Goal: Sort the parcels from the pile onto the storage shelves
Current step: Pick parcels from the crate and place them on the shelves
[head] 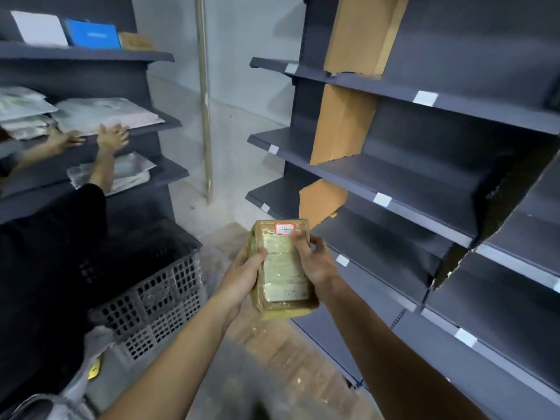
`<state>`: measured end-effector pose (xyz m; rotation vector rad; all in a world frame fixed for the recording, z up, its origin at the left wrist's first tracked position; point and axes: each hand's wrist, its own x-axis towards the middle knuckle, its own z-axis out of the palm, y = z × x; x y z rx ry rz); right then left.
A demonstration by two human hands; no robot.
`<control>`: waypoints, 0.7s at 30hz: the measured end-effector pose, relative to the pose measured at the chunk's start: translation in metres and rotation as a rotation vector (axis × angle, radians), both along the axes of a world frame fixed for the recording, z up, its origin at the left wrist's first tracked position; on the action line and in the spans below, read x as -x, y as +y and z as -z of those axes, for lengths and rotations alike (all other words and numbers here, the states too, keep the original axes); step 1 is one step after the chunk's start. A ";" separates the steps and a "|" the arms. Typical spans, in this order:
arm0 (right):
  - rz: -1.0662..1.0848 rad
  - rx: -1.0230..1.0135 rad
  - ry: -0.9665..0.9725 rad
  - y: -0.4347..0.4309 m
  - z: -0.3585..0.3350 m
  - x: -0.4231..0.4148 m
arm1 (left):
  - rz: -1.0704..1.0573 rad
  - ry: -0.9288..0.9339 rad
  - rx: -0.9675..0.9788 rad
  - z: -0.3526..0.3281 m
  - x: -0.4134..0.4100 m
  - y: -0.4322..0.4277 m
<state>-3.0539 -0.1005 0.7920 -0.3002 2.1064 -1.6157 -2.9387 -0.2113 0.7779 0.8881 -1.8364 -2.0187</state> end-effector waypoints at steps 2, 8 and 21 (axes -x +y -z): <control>-0.002 0.020 -0.022 -0.021 0.001 0.018 | 0.004 -0.016 0.018 0.003 0.022 -0.022; -0.022 0.001 -0.062 -0.090 0.023 0.102 | -0.042 -0.055 0.010 0.014 0.102 -0.083; -0.072 -0.243 -0.094 -0.204 0.104 0.230 | -0.076 -0.247 -0.113 0.083 0.234 -0.196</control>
